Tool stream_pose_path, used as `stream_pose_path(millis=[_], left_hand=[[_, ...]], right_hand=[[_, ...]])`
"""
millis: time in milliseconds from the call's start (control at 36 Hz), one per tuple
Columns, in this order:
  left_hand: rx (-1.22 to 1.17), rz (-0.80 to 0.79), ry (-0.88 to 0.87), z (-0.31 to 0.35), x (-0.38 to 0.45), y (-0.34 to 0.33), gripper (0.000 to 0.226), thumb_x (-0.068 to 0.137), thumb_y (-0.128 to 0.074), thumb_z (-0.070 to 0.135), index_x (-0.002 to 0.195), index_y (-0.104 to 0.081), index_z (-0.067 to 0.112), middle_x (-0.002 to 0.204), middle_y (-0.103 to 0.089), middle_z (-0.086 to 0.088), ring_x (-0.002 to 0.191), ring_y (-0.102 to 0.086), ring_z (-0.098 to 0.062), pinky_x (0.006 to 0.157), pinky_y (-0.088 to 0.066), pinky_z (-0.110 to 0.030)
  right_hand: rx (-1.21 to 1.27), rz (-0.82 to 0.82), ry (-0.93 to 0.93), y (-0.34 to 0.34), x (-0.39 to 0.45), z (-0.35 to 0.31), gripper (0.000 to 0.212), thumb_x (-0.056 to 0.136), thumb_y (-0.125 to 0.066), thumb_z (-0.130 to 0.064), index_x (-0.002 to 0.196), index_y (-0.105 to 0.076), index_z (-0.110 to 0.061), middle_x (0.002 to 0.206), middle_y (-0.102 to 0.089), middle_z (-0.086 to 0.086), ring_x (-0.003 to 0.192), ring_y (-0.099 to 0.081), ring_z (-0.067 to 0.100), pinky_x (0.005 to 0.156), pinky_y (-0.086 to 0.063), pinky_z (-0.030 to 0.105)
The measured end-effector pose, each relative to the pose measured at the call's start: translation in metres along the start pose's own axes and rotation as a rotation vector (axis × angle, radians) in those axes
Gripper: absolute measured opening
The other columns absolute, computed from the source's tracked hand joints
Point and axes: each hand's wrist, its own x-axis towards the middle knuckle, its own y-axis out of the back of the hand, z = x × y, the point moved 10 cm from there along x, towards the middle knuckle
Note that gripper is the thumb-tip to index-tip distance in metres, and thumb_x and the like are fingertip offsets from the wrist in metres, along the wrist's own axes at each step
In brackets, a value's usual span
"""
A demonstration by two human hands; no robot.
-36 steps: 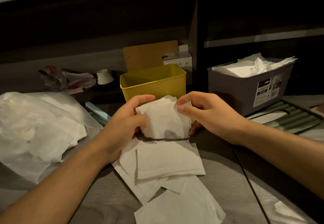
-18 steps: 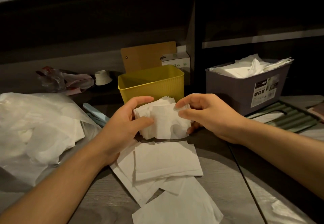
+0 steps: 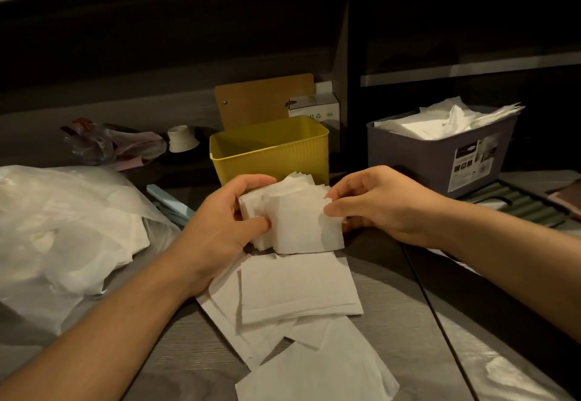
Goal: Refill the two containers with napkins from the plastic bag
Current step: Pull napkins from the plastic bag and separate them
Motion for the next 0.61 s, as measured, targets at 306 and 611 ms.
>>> stream_pose_path(millis=[306,611], left_hand=[[0.021,-0.007,-0.024,0.003,-0.001,-0.001,0.058,0.089,-0.063,-0.008,0.119,-0.061,0.042,0.101,-0.067,0.024,0.094,-0.067,0.001,0.069,-0.062,-0.028],[-0.031,0.004,-0.012,0.004,-0.001,-0.002,0.039,0.098,-0.058,0.009,0.118,-0.062,0.042,0.111,-0.069,0.016,0.100,-0.068,-0.011,0.069,-0.060,-0.027]], right_hand=[[-0.231,0.115,0.120,0.009,-0.001,-0.014,0.010,0.099,-0.060,-0.021,0.093,-0.066,-0.017,0.094,-0.070,0.001,0.063,-0.061,0.010,0.067,-0.054,0.023],[-0.178,0.176,0.221,0.014,-0.005,-0.022,0.007,0.095,-0.064,-0.011,0.092,-0.067,-0.017,0.094,-0.071,-0.002,0.076,-0.068,0.009,0.065,-0.060,0.023]])
